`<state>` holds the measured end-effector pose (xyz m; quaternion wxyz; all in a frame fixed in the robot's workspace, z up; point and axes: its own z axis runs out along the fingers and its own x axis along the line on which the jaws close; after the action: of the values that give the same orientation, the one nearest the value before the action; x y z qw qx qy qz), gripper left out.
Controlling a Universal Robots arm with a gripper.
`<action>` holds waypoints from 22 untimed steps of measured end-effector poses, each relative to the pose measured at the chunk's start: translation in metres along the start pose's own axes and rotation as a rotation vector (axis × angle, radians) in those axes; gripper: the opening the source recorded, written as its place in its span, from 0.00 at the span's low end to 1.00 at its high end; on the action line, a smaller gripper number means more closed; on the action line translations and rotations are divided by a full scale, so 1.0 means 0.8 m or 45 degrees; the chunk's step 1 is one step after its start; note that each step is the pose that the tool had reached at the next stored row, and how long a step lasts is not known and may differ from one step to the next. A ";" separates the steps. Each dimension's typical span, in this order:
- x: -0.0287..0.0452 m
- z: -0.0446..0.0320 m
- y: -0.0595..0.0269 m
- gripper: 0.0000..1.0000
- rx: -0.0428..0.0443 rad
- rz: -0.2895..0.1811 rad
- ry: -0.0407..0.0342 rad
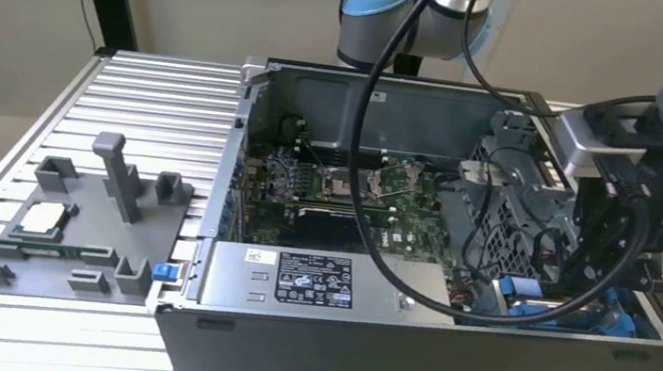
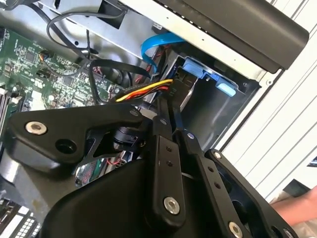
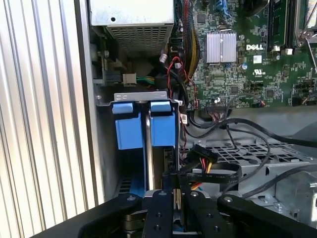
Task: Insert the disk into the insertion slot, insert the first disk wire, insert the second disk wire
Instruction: 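Insert the second disk wire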
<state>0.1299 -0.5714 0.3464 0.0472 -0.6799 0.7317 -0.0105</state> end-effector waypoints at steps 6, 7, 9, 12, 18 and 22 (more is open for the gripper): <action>0.0002 0.0028 0.001 0.00 0.005 0.000 -0.0002; 0.0002 0.0032 0.001 0.00 0.006 0.000 -0.0003; 0.0002 0.0042 0.001 0.00 0.007 0.000 -0.0007; 0.0003 0.0054 0.001 0.00 0.008 0.000 0.0001; 0.0003 0.0079 0.002 0.00 0.010 0.000 -0.0082; 0.0004 0.0060 0.002 0.00 0.010 0.000 -0.0121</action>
<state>0.1288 -0.5713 0.3415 0.0533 -0.6796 0.7316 -0.0100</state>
